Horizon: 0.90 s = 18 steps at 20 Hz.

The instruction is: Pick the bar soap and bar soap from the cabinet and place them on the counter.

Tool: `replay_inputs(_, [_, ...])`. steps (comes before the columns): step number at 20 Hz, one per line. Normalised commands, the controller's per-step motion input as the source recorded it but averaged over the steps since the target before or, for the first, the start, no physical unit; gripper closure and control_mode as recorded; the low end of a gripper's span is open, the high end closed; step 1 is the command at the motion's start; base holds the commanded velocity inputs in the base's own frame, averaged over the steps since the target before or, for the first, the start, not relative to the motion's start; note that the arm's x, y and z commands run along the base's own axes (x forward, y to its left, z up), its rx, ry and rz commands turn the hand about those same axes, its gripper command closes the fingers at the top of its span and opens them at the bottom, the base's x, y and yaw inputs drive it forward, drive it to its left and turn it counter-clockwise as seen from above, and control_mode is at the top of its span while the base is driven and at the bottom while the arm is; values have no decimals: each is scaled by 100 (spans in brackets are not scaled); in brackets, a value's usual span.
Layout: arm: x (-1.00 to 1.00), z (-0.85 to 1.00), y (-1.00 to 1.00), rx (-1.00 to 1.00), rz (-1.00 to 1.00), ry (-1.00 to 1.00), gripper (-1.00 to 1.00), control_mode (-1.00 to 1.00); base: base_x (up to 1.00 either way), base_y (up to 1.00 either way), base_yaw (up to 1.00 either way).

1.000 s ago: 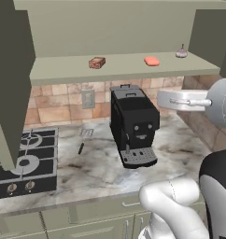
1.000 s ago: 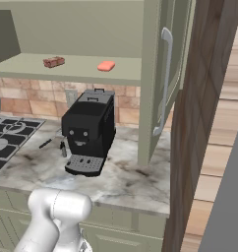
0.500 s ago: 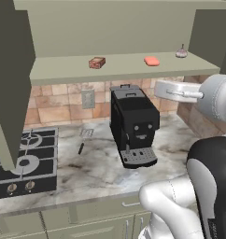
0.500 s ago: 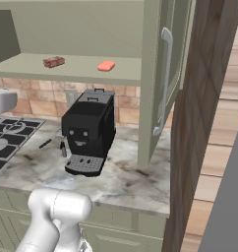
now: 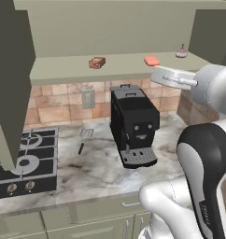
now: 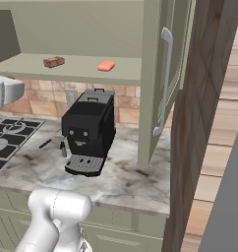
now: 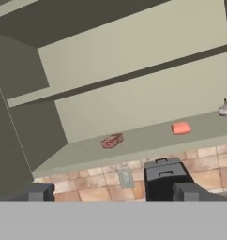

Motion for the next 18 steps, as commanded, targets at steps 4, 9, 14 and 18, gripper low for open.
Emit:
replay_inputs(4, [16,25,0,5,1,1,-100,-100,0,0,0])
replay_inputs(9, [4,6,0,1,3,5,-100,-100,0,0,0])
replay_inputs(14, [0,-19,0,0,2,1,-100,-100,0,0,0])
replay_inputs(18, [1,0,0,0,2,0,-100,-100,0,0,0])
